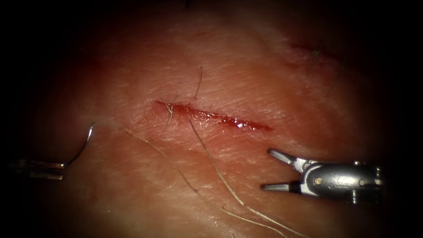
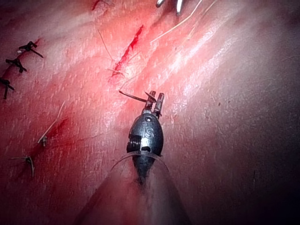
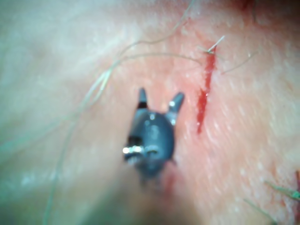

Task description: Wound Closure

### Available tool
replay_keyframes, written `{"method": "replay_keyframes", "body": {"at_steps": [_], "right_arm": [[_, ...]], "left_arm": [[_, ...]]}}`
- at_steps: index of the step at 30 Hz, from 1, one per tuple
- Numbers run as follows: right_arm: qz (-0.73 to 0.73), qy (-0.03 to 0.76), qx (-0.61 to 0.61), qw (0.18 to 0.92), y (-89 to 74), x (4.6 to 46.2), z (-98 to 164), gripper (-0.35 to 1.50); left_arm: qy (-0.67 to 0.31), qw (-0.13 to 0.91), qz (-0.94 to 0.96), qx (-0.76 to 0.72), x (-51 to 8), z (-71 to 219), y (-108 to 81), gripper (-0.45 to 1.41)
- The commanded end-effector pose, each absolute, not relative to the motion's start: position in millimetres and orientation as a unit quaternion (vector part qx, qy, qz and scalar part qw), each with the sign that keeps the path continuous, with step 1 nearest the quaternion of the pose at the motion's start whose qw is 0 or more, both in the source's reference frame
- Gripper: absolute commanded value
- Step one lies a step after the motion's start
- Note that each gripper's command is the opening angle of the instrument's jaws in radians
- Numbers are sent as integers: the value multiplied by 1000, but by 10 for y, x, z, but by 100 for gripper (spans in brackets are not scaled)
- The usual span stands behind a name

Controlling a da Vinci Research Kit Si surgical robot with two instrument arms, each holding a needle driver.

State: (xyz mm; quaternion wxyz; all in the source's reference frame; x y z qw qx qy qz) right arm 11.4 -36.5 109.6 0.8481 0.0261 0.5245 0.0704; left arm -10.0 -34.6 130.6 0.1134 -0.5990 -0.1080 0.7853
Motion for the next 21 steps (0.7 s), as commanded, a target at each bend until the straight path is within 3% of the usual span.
{"method": "replay_keyframes", "body": {"at_steps": [1,6,11,21], "right_arm": [[88,536,28,839,-351,120,1107,133],[154,554,12,818,-304,140,1118,126],[237,558,22,795,-270,178,1140,106],[282,574,55,766,-241,243,1174,108]], "left_arm": [[-107,116,786,-598,-110,1315,-352,-45],[-101,117,787,-597,-121,1324,-357,-45],[-99,115,788,-597,-121,1328,-359,-45],[-98,114,788,-597,-120,1332,-361,-45]]}}
